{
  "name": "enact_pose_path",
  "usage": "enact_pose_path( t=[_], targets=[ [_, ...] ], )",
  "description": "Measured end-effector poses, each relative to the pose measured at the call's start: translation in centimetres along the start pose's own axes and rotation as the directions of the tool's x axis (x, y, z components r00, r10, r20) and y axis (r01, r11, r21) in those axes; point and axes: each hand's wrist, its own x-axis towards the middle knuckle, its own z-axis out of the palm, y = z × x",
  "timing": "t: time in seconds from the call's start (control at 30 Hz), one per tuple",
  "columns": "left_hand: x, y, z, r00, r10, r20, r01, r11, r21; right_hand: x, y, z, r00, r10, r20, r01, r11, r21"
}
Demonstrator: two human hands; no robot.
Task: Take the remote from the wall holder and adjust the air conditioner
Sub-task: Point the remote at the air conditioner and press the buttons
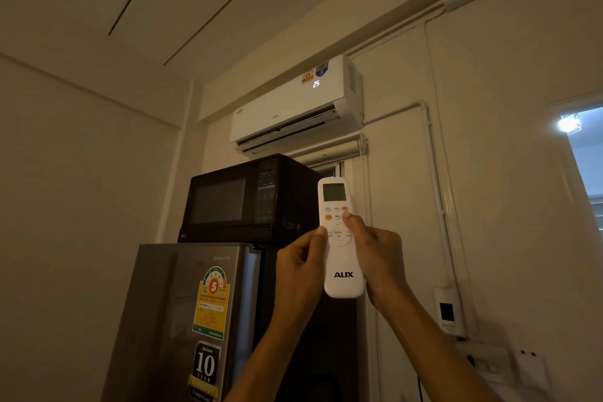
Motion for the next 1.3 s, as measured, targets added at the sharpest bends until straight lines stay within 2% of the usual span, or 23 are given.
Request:
enact_pose_path(
  t=[1.3],
  targets=[
    [-0.15,-0.44,0.1,1.0,0.017,-0.011,-0.017,1.0,-0.008,0.22,0.6,-0.17,0.999,-0.043,0.01,0.044,0.999,-0.018]
  ],
)
